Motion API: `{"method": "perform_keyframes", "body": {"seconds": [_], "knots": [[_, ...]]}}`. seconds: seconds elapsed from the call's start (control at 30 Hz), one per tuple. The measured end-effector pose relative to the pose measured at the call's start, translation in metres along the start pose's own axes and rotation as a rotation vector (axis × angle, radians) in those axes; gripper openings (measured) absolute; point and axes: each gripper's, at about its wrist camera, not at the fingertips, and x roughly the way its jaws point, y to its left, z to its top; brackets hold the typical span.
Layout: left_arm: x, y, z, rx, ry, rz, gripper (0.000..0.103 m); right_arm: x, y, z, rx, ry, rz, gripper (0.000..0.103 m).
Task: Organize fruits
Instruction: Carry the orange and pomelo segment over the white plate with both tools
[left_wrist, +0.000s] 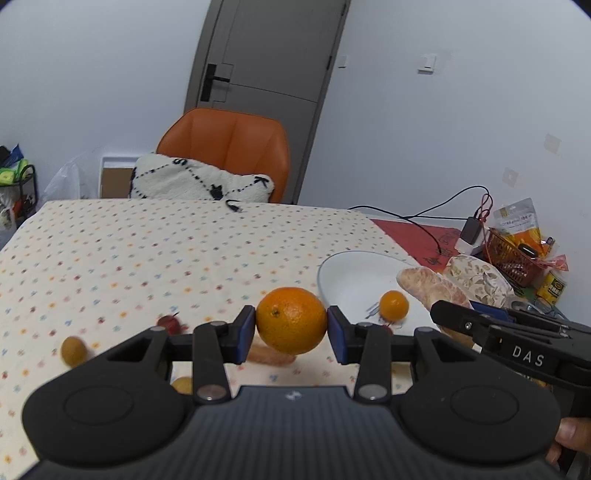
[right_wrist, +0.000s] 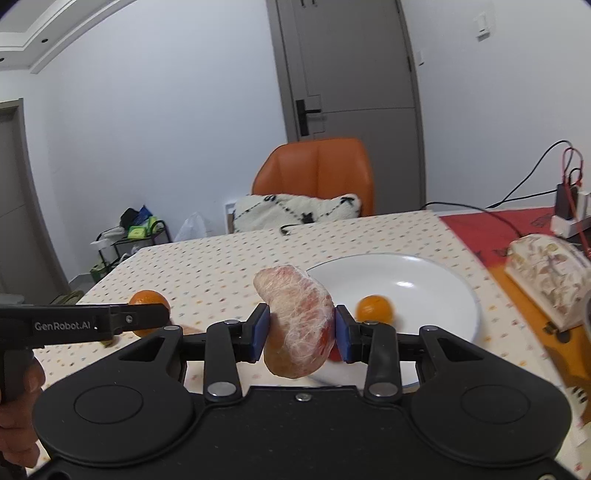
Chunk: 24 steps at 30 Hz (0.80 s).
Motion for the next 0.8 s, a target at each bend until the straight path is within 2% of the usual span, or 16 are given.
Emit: {"method": "perform_keyframes", "body": {"seconds": [0.3,0.8], "knots": [[0.018,-0.021,0.012,0.035,-0.002,-0.014,0.041,0.007,-0.032,0.004,0.046,0.01,-0.027,0.036],[0.069,-0.053,0.014,0.089,0.068,-0.022,0.041,0.032,-0.072,0.002,0.094,-0.007,-0.067,0.036]]}}
